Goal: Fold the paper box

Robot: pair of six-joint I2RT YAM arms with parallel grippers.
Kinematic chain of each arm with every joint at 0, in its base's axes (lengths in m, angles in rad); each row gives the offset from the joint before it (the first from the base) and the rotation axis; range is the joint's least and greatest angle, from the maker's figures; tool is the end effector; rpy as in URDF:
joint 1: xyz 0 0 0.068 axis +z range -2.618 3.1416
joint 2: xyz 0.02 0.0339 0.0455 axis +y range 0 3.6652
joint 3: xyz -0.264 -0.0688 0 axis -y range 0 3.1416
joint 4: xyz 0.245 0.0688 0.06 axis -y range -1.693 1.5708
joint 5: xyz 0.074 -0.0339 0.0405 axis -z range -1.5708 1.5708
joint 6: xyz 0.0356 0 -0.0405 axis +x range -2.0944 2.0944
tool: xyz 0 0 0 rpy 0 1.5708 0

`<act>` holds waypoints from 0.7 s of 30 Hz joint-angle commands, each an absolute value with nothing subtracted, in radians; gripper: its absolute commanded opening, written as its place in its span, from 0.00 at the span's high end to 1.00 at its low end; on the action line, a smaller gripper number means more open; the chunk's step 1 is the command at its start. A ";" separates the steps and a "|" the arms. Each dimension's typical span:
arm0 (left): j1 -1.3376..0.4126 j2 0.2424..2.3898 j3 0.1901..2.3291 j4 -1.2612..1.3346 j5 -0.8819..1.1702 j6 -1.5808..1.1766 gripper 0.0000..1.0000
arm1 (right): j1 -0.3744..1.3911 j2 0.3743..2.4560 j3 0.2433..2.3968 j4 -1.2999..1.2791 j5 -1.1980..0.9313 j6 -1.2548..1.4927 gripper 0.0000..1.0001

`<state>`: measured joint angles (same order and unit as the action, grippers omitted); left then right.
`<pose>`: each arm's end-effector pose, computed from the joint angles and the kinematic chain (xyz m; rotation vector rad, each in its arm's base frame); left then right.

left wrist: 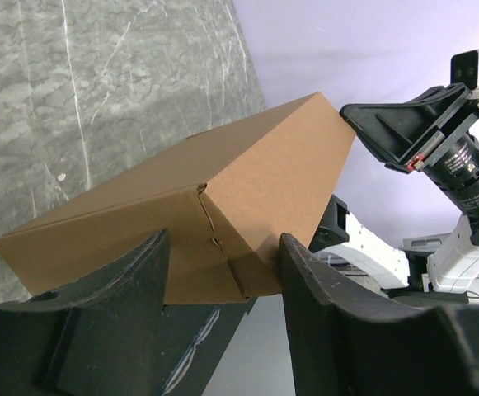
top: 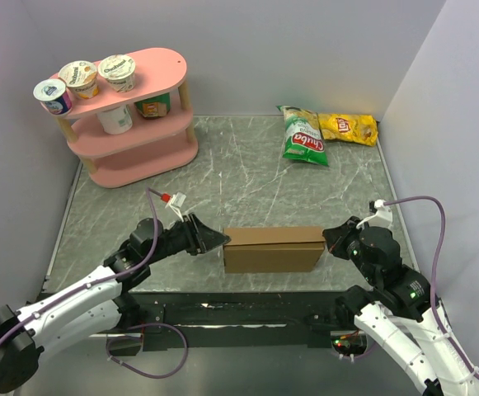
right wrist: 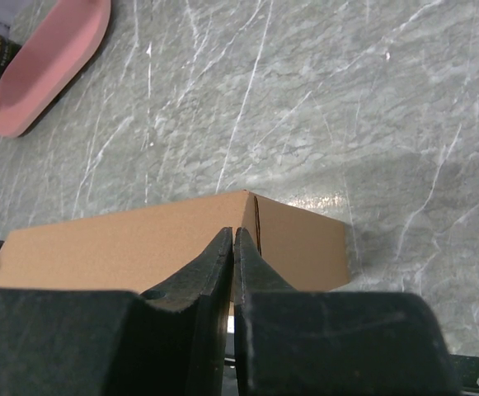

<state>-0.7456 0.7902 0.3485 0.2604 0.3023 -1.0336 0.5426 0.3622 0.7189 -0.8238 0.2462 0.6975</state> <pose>0.1306 -0.1350 0.2311 -0.0359 2.0231 -1.4920 0.0718 0.0332 0.2999 0.3155 2.0397 0.5290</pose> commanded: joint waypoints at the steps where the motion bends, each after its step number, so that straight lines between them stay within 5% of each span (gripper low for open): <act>1: -0.791 0.865 0.296 0.127 0.339 -0.982 0.66 | 0.548 0.383 0.693 -0.917 0.222 0.692 0.89; 21: -0.848 0.885 0.253 -0.063 0.170 -0.890 0.77 | 0.548 0.365 0.693 -0.919 0.209 0.692 0.81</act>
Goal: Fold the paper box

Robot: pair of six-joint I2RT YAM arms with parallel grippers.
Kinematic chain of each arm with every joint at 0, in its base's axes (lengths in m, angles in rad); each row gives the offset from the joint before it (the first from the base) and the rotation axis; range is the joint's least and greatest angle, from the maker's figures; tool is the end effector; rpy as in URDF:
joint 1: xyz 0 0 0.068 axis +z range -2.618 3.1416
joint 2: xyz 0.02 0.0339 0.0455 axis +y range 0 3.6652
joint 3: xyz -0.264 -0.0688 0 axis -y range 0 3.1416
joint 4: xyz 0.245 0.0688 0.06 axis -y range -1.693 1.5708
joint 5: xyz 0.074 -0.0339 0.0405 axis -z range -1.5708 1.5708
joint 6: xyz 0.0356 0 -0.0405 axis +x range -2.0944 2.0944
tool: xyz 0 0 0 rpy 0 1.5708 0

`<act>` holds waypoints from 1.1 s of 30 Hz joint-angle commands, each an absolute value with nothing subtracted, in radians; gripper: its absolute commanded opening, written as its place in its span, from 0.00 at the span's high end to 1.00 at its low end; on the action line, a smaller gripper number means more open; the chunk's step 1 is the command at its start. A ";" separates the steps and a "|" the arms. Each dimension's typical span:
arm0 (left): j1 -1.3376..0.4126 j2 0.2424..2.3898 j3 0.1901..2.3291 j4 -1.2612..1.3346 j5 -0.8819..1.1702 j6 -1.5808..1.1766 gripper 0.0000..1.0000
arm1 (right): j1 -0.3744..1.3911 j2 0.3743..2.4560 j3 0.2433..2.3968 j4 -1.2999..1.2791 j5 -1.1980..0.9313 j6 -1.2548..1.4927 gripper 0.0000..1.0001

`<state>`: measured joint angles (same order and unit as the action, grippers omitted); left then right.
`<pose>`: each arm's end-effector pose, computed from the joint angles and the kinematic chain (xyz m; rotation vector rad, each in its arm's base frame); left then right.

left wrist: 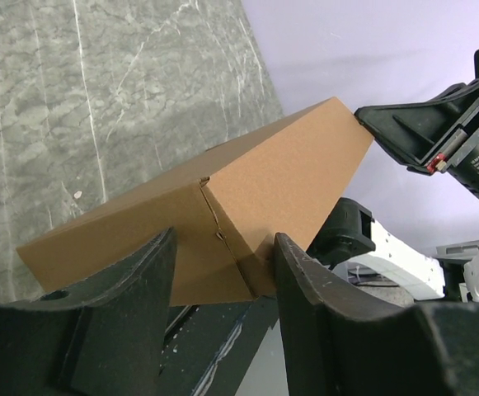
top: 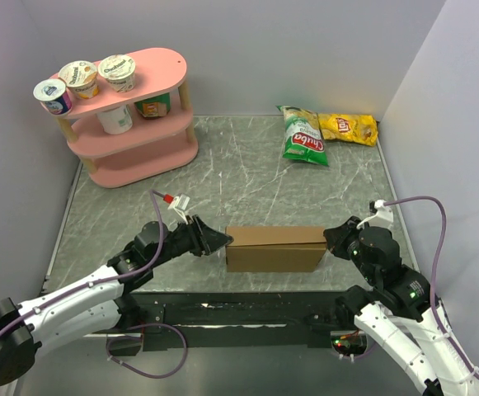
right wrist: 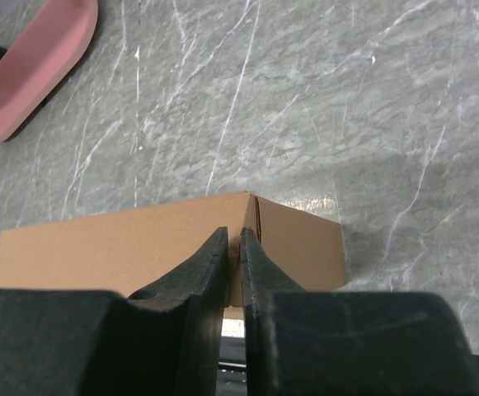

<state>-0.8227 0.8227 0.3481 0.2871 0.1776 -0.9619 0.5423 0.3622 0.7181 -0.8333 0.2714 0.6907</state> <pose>0.1266 -0.1457 0.2281 0.0080 1.9968 -1.3952 0.0718 0.0321 0.2989 0.3232 2.0402 0.4950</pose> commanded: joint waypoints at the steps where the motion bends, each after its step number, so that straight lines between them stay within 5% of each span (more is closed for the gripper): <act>1: -0.848 0.884 0.249 -0.055 0.173 -0.894 0.77 | 0.548 0.362 0.692 -0.920 0.204 0.693 0.80; 12: -0.848 0.951 0.241 -0.008 0.161 -0.887 0.86 | 0.548 0.305 0.696 -0.983 0.183 0.718 0.77; 20: -0.848 0.953 0.256 0.020 0.126 -0.902 0.88 | 0.549 0.319 0.690 -1.014 0.140 0.727 1.00; 33: -0.772 1.025 0.339 0.083 0.089 -0.853 0.91 | 0.548 0.344 0.640 -1.091 0.068 0.736 1.00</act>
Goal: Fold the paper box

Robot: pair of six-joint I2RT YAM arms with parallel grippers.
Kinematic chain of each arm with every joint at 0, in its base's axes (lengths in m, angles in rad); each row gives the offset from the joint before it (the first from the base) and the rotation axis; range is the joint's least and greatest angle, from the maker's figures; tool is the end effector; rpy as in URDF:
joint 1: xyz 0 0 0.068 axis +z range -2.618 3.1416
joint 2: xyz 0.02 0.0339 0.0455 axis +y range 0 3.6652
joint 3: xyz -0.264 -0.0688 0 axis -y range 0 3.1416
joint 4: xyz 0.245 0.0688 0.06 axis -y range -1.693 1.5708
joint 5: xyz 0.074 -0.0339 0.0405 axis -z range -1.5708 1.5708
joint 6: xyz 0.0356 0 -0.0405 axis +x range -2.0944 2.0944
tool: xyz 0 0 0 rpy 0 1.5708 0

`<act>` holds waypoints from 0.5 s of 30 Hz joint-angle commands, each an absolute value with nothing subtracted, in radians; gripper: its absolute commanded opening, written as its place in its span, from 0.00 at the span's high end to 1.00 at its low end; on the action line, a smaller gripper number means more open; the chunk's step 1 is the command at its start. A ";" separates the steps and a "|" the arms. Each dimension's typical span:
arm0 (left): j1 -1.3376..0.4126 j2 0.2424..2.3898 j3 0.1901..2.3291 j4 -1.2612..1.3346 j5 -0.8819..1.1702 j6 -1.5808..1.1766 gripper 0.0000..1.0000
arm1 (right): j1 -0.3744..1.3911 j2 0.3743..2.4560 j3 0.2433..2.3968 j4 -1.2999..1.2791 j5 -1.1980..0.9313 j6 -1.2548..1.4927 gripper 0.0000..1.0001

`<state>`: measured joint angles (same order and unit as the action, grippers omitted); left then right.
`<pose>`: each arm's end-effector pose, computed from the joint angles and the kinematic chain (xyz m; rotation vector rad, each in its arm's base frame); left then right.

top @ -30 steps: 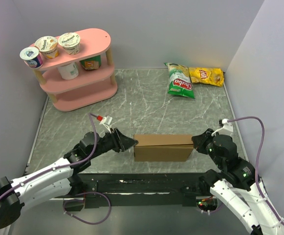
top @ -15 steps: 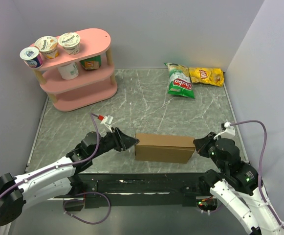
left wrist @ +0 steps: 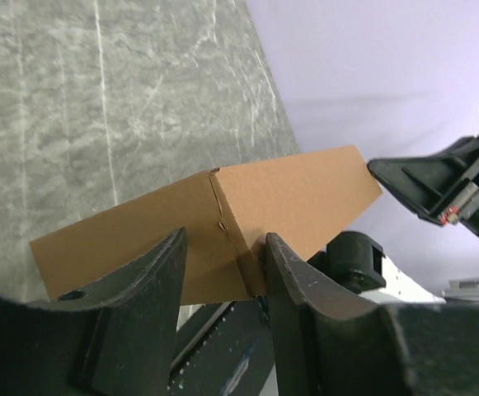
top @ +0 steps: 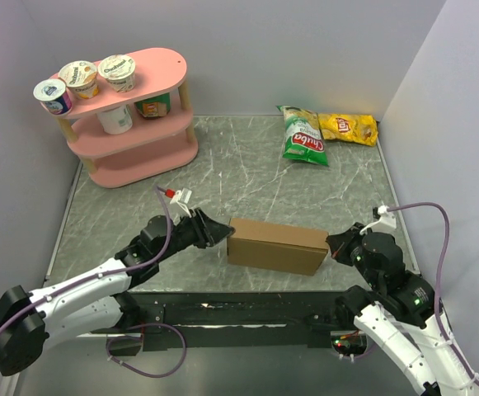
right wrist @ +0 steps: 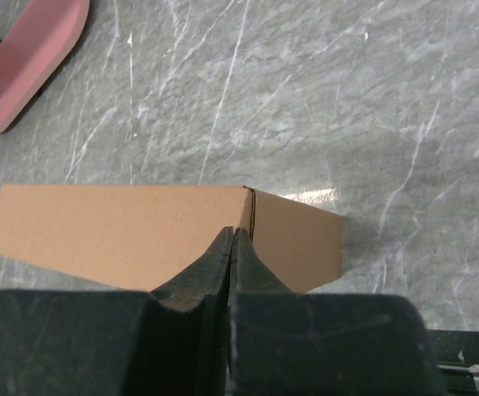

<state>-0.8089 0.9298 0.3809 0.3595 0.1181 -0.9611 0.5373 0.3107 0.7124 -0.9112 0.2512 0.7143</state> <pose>0.1418 -0.1547 0.2279 -0.0540 1.9781 -1.3382 0.0607 0.0259 0.2923 0.3400 2.0747 0.5061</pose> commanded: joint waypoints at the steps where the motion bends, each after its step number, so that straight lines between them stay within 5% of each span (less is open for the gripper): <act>1: -0.764 1.035 0.359 0.081 0.086 -0.842 0.91 | 0.548 0.341 0.628 -1.080 0.063 0.739 1.00; 15: -0.660 1.164 0.514 0.067 0.140 -0.644 0.92 | 0.604 0.429 0.603 -0.960 0.075 0.785 1.00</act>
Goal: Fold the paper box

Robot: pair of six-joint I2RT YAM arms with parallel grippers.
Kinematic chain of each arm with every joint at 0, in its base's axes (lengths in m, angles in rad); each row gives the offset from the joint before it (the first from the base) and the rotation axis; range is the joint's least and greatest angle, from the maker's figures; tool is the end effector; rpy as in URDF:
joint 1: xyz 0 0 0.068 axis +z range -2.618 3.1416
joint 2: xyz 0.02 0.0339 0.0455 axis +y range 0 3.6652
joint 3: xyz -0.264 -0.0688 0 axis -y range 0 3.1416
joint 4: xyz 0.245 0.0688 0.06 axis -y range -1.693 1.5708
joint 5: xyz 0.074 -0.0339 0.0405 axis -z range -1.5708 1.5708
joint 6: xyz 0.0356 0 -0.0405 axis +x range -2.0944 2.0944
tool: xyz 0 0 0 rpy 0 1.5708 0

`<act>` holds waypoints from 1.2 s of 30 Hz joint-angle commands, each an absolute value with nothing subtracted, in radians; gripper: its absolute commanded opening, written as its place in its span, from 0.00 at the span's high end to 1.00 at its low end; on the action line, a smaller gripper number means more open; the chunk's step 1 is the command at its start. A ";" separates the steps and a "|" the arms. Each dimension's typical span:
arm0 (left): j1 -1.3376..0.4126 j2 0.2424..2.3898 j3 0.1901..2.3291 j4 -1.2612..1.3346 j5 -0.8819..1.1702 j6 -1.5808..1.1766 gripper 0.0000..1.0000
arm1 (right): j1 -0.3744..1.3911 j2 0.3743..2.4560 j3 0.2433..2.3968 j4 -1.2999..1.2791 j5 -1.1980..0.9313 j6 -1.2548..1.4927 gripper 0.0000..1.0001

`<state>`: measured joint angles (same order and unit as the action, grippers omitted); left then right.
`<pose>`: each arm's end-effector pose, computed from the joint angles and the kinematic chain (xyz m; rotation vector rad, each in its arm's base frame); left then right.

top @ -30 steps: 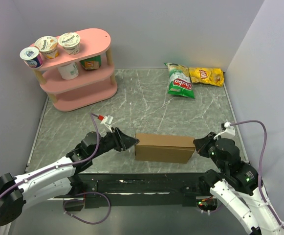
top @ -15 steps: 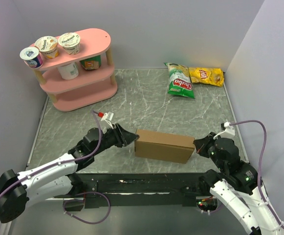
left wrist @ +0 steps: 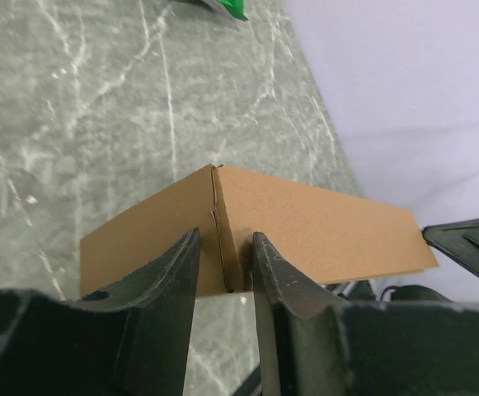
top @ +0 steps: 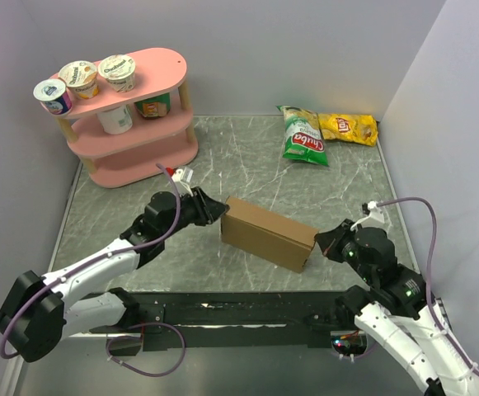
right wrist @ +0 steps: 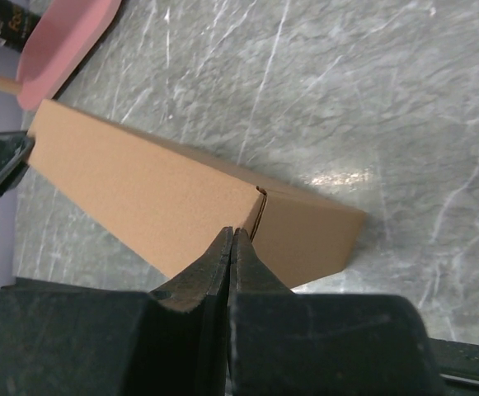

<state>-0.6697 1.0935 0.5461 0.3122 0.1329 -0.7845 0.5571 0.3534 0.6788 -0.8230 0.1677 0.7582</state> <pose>0.1895 -0.1560 0.2462 -0.0097 1.9601 -1.1235 0.0720 0.0379 0.2880 0.3183 2.0989 0.6299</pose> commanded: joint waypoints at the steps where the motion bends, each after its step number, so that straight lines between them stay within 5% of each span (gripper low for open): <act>1: -0.658 1.169 0.520 0.067 0.146 -0.632 0.92 | 0.624 0.437 0.592 -0.954 0.081 0.790 1.00; 15: -0.646 1.236 0.491 0.066 0.146 -0.563 0.95 | 0.908 0.601 0.522 -0.973 0.230 1.042 0.99; 23: -0.620 1.247 0.454 0.091 0.163 -0.577 0.96 | 0.954 0.710 0.558 -1.063 0.305 1.072 0.89; 29: -0.618 1.175 0.472 0.057 0.143 -0.584 0.94 | 0.956 0.687 0.557 -0.962 0.269 1.062 0.76; 33: -0.618 1.160 0.469 0.058 0.150 -0.580 0.95 | 0.956 0.663 0.580 -0.896 0.233 1.058 0.49; 36: -0.618 1.143 0.456 0.064 0.158 -0.575 0.95 | 0.956 0.631 0.603 -0.868 0.225 1.058 0.40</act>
